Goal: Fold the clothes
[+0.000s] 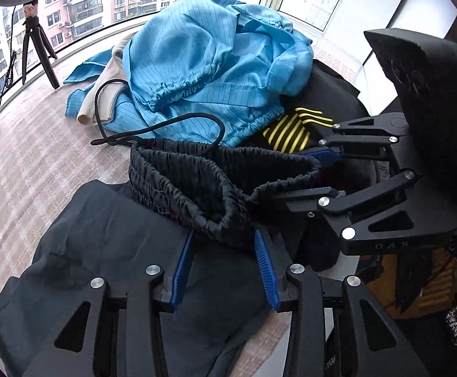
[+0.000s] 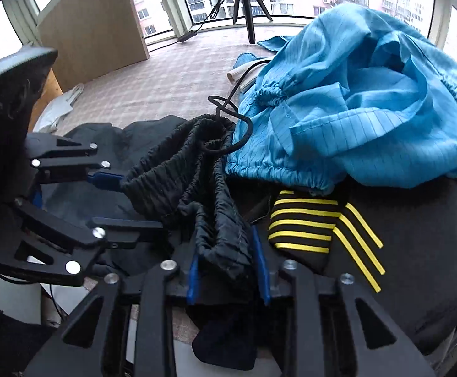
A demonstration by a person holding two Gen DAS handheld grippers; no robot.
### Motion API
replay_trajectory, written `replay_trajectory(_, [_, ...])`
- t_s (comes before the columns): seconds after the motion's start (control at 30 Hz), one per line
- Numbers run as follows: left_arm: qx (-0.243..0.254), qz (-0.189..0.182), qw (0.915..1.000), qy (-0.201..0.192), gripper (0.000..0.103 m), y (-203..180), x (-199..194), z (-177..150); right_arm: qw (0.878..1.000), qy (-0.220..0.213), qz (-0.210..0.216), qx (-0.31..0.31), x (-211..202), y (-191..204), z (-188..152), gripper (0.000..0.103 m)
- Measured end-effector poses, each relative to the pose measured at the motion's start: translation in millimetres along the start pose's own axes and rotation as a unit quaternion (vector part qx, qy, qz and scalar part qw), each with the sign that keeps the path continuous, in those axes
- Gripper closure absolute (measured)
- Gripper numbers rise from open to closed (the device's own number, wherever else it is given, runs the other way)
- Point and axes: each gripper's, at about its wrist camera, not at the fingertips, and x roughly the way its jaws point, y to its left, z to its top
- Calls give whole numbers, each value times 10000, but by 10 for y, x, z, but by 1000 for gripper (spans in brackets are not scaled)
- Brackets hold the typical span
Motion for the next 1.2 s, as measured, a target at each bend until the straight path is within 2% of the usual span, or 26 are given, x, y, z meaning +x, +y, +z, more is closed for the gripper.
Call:
replay_trajectory(0.03, [-194,-48,9998,-24,66,43,34,31,9998,-50,118,146,-26,-62,10,86])
replay_trajectory(0.13, [-524,-279,9977,-328,90,116,-44,64,9962,-262,513,647,-155,-208,9,90])
replay_trajectory(0.2, [-480,-298,9972,-490,90,66,-193,82,9889,-442,869,1117,-270,-313,-16,91])
replay_trajectory(0.27, [-333,-471,9957,-724,91,-43,-426,70,9767,-668,1252,1608,-392,-423,-63,91])
replay_trajectory(0.33, [-133,-841,9924,-890,91,-193,-608,35,9657,-767,1523,1959,-445,-499,-111,91])
replay_trajectory(0.4, [127,-1210,9886,-887,91,-369,-600,2,9694,-604,1485,1859,-411,-489,-132,91])
replay_trajectory(0.47, [307,-1156,9905,-672,91,-501,-395,-20,9727,-440,1446,1759,-377,-479,-153,89])
replay_trajectory(0.53, [190,-1314,9899,-493,90,-508,-185,-36,9760,-175,1358,1693,-352,-499,-169,88])
replay_trajectory(0.6, [159,-1420,9887,-463,90,-506,-62,-56,9773,-90,1383,1605,-398,-582,-140,84])
replay_trajectory(0.63, [184,-1346,9896,-462,89,-515,-19,-75,9778,-48,1396,1561,-421,-624,-125,82])
replay_trajectory(0.67, [199,-1275,9906,-453,89,-527,19,-103,9776,-58,1472,1500,-463,-651,-84,71])
replay_trajectory(0.7, [181,-1253,9910,-436,88,-535,53,-128,9780,-33,1559,1385,-482,-649,-27,52])
replay_trajectory(0.73, [152,-1244,9912,-419,86,-541,87,-151,9782,-8,1642,1267,-500,-645,31,45])
replay_trajectory(0.77, [104,-1263,9910,-419,86,-548,106,-176,9832,38,1491,1053,-493,-577,112,43])
replay_trajectory(0.87, [39,-1201,9919,-413,85,-585,73,-264,9923,333,1148,325,-369,-339,343,43])
replay_trajectory(1.0, [-107,-1056,9927,-570,84,-502,-247,-494,9932,826,815,-127,-43,-157,480,43])
replay_trajectory(1.1, [-429,-708,9938,-738,79,-207,-542,-736,9917,1116,527,-362,198,-88,543,43])
replay_trajectory(1.2, [-953,-255,9924,-738,78,215,-784,-1046,9879,1429,526,-305,384,-152,553,43])
